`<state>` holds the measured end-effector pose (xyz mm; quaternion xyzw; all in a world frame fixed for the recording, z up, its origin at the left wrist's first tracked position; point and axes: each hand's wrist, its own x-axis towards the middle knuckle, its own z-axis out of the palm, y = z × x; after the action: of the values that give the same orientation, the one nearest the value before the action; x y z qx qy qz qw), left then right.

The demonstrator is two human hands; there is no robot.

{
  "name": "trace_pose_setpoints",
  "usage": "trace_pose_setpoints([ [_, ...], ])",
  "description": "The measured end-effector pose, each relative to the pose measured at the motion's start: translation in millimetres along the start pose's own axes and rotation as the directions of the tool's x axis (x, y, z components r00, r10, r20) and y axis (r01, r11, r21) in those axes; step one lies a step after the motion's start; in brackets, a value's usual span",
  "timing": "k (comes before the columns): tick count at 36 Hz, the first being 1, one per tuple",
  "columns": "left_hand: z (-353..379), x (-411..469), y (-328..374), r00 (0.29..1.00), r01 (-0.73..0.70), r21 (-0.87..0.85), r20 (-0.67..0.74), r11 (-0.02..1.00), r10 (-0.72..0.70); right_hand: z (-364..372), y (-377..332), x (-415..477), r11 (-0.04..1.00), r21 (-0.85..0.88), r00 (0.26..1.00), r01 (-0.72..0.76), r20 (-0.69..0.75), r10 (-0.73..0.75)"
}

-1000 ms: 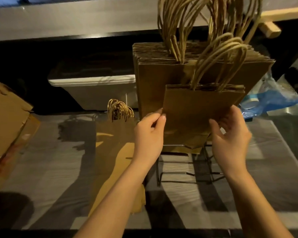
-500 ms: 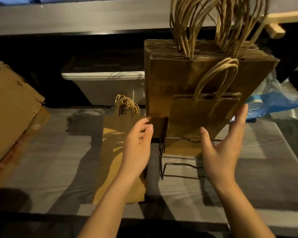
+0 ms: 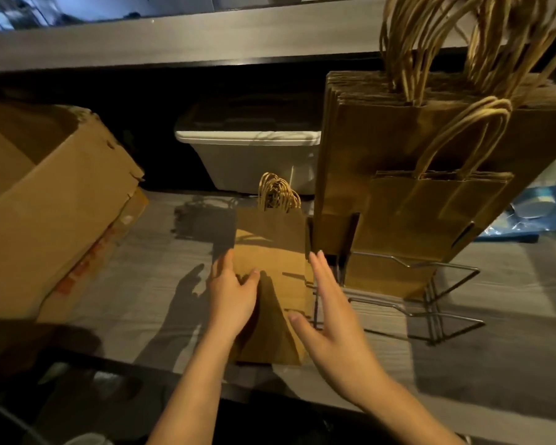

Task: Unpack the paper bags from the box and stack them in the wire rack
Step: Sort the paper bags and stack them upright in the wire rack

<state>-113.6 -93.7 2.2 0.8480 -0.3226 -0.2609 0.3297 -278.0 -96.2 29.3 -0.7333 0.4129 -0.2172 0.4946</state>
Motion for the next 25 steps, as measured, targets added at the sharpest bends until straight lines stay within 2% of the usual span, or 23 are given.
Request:
trace_pose_setpoints([
  [4, 0.3, 1.2, -5.4, 0.999, 0.036, 0.011, 0.021, 0.999, -0.036, 16.3, 3.5, -0.2, 0.986, 0.076, 0.984, -0.148, 0.11, 0.139],
  [11, -1.0, -2.1, -22.9, 0.979, 0.127, 0.076, 0.153, 0.989, -0.138, 30.4, 17.9, 5.7, 0.947, 0.121, 0.947, -0.297, 0.16, 0.277],
  [16, 0.0, -6.3, -26.6, 0.969, 0.159, -0.025, 0.198, 0.987, -0.151, 36.2, 13.6, 9.9, 0.907, 0.213, 0.928, -0.363, 0.168, 0.333],
  [21, -0.2, -6.6, -27.4, 0.973, 0.179, -0.133, 0.168, 0.975, -0.155, 31.5, 7.7, 10.6, 0.845, 0.352, 0.916, -0.402, 0.142, 0.376],
  [25, -2.0, -10.3, -23.9, 0.983, 0.171, -0.236, 0.108, 0.956, -0.149, 24.7, -0.1, 5.4, 0.83, 0.41, 0.925, -0.378, 0.127, 0.358],
])
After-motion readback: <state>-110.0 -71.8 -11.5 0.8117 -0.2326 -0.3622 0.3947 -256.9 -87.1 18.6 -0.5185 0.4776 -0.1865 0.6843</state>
